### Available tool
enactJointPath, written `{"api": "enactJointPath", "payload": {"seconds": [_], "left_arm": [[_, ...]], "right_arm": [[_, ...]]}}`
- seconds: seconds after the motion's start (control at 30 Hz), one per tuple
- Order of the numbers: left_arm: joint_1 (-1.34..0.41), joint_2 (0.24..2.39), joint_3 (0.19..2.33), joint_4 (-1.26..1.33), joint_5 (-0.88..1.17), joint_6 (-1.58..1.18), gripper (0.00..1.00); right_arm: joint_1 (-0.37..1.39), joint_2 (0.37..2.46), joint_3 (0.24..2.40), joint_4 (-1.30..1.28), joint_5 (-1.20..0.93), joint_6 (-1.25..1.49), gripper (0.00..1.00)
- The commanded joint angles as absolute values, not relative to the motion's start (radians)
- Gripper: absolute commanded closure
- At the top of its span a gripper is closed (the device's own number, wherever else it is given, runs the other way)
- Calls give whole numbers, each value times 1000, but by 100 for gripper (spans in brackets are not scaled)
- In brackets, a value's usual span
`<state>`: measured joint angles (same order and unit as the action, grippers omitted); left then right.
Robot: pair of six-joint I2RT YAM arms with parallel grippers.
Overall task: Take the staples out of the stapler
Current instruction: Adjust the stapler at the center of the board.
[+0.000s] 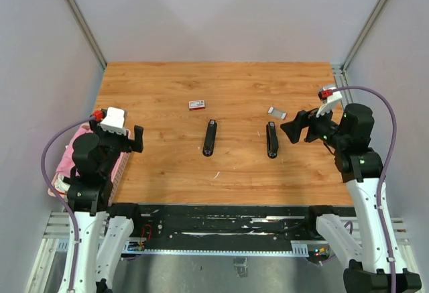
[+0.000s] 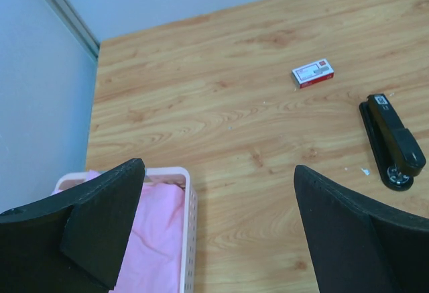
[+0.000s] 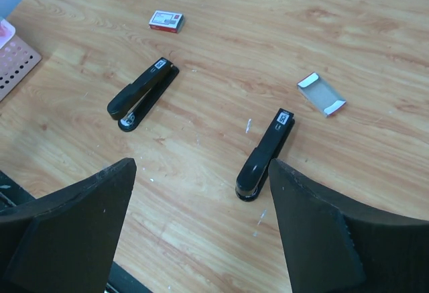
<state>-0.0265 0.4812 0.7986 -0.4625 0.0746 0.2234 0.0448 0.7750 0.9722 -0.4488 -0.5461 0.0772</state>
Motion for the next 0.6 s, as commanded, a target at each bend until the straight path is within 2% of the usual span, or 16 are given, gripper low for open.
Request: {"api": "enactJointPath", "payload": {"seconds": [0.0, 0.27, 0.57], "left_arm": [[-18, 493, 795, -476, 60, 229, 2], [-17, 482, 763, -491, 127, 276, 2], [-17, 482, 755, -553, 198, 380, 2]], "right_arm": [[68, 769, 953, -448, -587, 89, 18], [86, 805, 876, -349, -760, -22, 17], [423, 1069, 1042, -432, -498, -87, 17]]}}
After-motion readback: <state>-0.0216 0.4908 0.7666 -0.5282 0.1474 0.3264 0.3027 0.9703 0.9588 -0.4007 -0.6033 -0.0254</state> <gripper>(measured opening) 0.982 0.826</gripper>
